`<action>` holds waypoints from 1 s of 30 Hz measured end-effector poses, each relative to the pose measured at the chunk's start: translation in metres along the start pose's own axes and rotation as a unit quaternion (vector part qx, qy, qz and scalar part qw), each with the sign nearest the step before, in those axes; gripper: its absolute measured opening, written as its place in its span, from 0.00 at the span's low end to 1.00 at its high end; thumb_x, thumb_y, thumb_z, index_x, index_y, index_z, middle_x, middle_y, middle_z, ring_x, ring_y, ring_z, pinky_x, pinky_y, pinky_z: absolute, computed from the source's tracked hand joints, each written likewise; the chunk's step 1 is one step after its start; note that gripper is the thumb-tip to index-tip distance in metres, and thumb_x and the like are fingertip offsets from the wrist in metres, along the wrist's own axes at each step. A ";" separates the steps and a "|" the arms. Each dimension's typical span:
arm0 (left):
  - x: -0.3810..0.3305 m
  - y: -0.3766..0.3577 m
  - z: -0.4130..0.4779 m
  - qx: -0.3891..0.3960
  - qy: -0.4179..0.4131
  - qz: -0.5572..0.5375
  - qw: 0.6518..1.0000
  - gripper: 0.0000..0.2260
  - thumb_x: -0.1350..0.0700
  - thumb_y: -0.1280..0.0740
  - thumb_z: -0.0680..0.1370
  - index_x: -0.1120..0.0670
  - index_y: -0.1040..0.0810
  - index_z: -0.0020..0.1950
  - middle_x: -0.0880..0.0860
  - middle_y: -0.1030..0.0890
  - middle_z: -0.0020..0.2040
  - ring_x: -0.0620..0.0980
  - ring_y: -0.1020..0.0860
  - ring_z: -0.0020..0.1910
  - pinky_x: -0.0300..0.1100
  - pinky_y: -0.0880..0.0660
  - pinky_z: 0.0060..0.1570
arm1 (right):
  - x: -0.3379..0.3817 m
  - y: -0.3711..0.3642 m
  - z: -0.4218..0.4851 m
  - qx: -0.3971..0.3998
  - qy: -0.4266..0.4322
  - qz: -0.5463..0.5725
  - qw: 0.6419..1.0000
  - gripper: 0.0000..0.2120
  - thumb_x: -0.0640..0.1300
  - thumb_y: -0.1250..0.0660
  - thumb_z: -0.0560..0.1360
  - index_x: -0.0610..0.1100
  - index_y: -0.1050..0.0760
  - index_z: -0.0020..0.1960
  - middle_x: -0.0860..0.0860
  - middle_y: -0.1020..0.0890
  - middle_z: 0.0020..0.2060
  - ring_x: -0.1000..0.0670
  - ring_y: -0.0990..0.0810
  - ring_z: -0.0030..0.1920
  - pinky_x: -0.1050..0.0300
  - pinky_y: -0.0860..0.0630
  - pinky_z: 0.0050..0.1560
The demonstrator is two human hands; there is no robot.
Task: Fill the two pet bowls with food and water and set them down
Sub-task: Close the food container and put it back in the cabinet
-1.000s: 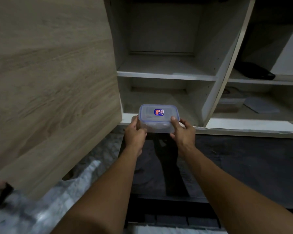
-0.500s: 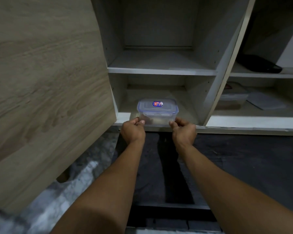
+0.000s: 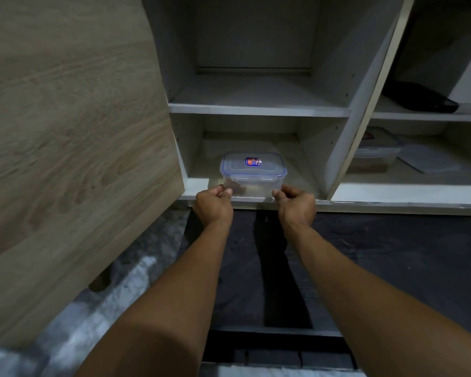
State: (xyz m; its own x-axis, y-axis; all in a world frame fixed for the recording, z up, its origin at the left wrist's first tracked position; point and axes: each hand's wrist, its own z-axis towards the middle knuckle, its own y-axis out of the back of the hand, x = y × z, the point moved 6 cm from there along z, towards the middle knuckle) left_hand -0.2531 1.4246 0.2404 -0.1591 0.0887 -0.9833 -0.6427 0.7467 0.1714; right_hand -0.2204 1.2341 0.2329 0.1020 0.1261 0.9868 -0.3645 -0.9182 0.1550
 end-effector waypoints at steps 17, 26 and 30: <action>-0.180 0.120 -0.069 0.028 -0.058 0.297 0.953 0.12 0.58 0.39 0.79 0.60 0.19 0.57 0.64 0.19 0.53 0.63 0.22 0.54 0.48 0.27 0.51 | 0.193 0.017 -0.116 0.162 0.078 -0.313 0.933 0.08 0.44 0.33 0.75 0.48 0.16 0.49 0.46 0.14 0.47 0.43 0.17 0.51 0.54 0.23 0.50; -0.379 0.257 -0.102 -0.022 -0.072 0.354 0.932 0.12 0.55 0.41 0.81 0.57 0.20 0.55 0.58 0.21 0.53 0.58 0.22 0.53 0.46 0.29 0.50 | 0.445 -0.052 -0.217 0.388 0.260 -0.405 0.786 0.19 0.44 0.37 0.76 0.43 0.24 0.66 0.42 0.20 0.62 0.41 0.23 0.63 0.52 0.29 0.62; -0.400 0.314 -0.105 -0.044 -0.059 0.429 0.900 0.12 0.57 0.42 0.81 0.56 0.24 0.62 0.57 0.25 0.59 0.59 0.24 0.57 0.50 0.28 0.54 | 0.470 -0.081 -0.246 0.470 0.296 -0.479 0.680 0.26 0.40 0.37 0.76 0.38 0.34 0.73 0.40 0.31 0.72 0.39 0.31 0.71 0.47 0.33 0.69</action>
State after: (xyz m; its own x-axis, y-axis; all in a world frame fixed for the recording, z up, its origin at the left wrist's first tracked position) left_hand -0.4697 1.5545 0.6941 -0.5492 0.6808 -0.4846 -0.3785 0.3143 0.8706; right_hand -0.3708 1.4607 0.6958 -0.6164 0.7083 0.3441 0.3878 -0.1073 0.9155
